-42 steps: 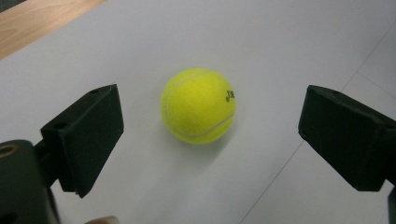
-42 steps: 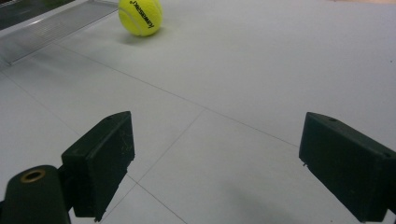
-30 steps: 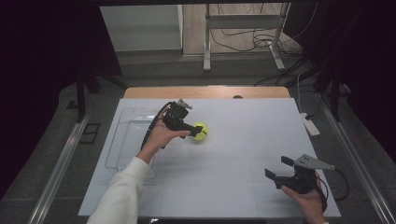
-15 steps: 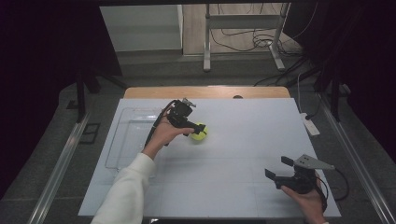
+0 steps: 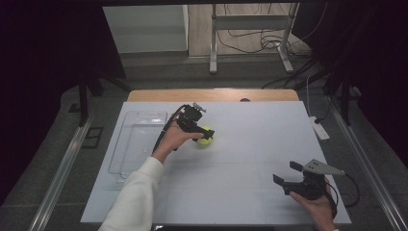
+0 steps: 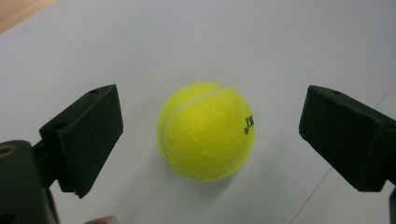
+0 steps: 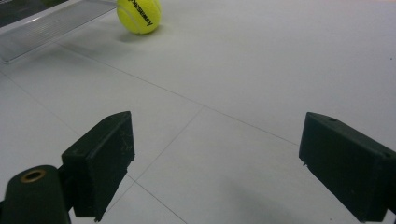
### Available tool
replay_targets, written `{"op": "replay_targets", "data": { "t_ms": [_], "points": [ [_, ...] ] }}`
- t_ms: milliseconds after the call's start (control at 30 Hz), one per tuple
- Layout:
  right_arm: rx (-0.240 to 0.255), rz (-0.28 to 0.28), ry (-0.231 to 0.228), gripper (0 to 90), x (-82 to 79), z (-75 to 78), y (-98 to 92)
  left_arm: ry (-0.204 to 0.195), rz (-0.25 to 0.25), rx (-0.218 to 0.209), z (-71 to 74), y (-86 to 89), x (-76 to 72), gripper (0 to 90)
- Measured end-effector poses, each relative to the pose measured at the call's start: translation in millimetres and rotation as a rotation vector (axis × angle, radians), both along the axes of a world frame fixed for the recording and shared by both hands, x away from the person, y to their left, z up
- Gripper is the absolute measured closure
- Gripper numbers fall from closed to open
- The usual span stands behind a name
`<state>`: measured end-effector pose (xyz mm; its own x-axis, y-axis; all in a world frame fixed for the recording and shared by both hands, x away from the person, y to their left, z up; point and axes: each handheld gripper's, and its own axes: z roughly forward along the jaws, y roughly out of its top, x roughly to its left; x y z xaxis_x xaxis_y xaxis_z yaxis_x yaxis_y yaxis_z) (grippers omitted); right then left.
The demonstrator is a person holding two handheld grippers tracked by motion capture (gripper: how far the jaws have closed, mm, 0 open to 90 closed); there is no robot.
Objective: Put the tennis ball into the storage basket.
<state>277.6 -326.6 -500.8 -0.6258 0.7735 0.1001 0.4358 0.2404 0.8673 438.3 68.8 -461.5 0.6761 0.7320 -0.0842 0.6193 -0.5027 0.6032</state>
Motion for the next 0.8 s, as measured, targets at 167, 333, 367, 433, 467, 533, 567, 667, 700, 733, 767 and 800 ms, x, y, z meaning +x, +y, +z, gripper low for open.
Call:
{"op": "replay_targets", "data": {
  "t_ms": [167, 333, 367, 433, 467, 533, 567, 667, 700, 733, 767, 800],
  "points": [
    [-0.001, 0.001, 0.000, 10.7, 0.0, -0.1, 0.1, 0.011, 0.002, 0.008, -4.7, -2.0, 2.1, 7.0],
    [-0.001, 0.000, 0.002, 10.7, -0.1, -0.3, 0.5, 0.025, -0.005, 0.018, -10.3, -5.0, 4.4, 6.4],
    [-0.001, 0.000, 0.003, 10.7, 0.1, -0.5, 0.4, 0.028, -0.006, 0.018, -11.2, -5.5, 4.9, 6.3],
    [0.000, 0.002, 0.002, 10.7, 0.0, -0.5, 0.4, 0.033, -0.005, 0.019, -13.1, -6.7, 5.6, 6.3],
    [-0.001, 0.001, 0.002, 10.7, 0.0, -0.5, 0.3, 0.033, -0.003, 0.020, -14.1, -7.5, 5.9, 6.3],
    [0.002, 0.003, 0.002, 10.7, 0.0, -0.5, 0.3, 0.035, -0.004, 0.023, -16.1, -8.5, 6.9, 6.3],
    [0.000, 0.003, 0.003, 10.7, 0.1, -0.6, 0.4, 0.038, -0.003, 0.023, -16.8, -8.8, 7.2, 6.3],
    [0.001, 0.004, 0.003, 10.7, 0.2, -0.8, 0.6, 0.047, -0.001, 0.026, -19.3, -9.4, 8.2, 6.1],
    [0.001, 0.004, 0.002, 10.7, 0.1, -0.7, 0.6, 0.050, -0.002, 0.027, -19.9, -9.4, 8.6, 6.0],
    [-0.001, 0.003, 0.002, 10.7, 0.1, -0.6, 0.5, 0.050, -0.002, 0.027, -19.9, -9.4, 8.6, 5.9],
    [-0.001, 0.003, 0.002, 10.7, 0.1, -0.6, 0.5, 0.053, -0.001, 0.029, -20.6, -9.5, 8.9, 5.9],
    [-0.001, 0.002, 0.003, 10.7, 0.1, -0.6, 0.4, 0.056, -0.001, 0.031, -21.1, -9.5, 9.1, 5.8]
  ]
}}
